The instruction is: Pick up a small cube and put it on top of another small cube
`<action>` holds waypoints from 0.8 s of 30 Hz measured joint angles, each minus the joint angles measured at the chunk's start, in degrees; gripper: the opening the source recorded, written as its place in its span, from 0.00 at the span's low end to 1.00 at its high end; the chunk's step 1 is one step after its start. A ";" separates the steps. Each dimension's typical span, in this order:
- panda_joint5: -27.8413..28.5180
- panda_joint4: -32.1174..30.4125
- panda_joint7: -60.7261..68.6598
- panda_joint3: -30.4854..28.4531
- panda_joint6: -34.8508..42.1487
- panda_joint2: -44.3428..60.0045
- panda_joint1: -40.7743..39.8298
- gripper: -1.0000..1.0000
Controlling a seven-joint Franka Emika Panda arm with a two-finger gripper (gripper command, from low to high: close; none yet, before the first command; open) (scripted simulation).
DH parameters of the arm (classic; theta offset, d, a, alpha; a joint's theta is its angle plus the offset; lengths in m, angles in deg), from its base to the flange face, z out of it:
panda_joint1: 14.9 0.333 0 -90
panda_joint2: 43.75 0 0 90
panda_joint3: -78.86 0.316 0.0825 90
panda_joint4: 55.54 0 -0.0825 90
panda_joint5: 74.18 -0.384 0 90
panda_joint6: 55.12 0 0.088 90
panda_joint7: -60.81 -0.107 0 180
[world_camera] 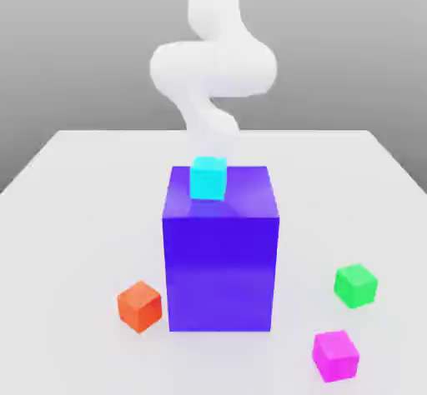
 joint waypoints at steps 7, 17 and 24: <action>-3.40 -1.72 17.88 -5.03 -4.43 11.96 9.62 0.50; -9.51 -4.06 43.83 -8.48 -10.46 28.83 19.39 0.50; -11.82 -5.76 60.57 -7.55 -14.86 40.37 23.61 0.50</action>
